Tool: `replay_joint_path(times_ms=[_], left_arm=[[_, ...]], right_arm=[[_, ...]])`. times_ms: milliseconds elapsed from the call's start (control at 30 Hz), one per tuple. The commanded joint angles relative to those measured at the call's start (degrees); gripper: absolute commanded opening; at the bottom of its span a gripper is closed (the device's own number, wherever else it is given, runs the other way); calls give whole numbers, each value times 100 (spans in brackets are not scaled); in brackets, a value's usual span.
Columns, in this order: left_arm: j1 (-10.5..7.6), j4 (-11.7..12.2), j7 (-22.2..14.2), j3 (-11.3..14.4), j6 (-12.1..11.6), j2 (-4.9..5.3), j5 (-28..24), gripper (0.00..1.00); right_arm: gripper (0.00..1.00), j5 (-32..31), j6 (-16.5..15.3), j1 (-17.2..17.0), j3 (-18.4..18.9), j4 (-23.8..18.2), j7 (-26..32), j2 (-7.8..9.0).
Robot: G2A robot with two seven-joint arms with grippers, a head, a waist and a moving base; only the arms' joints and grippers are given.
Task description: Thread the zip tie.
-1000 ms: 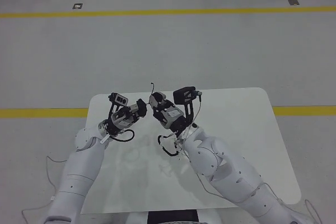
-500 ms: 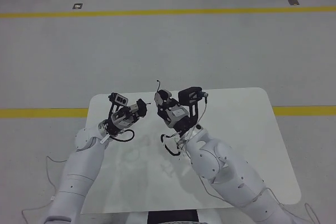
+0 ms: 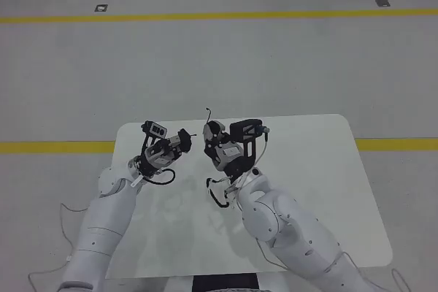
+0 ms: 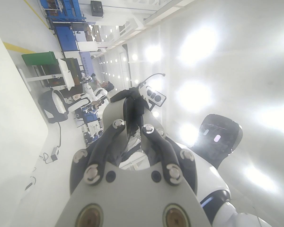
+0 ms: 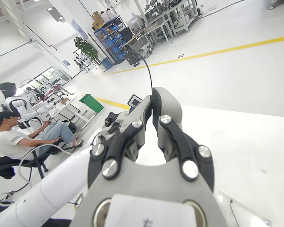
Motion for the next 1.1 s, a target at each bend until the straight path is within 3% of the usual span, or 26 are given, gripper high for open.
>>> replay_joint_path(times_ms=[0, 133, 333, 1067], left_arm=[[0, 0, 0, 0, 0, 0, 0, 0], [0, 0, 0, 0, 0, 0, 0, 0], [99, -205, 264, 129, 49, 9, 51, 0], [59, -174, 358, 239, 0, 7, 65, 0]], right_arm=[[0, 27, 3, -14, 3, -6, 19, -19], [0, 12, 9, -15, 16, -8, 10, -26], [0, 12, 9, -15, 16, -8, 10, -26], [0, -150, -94, -124, 47, 63, -38, -62]])
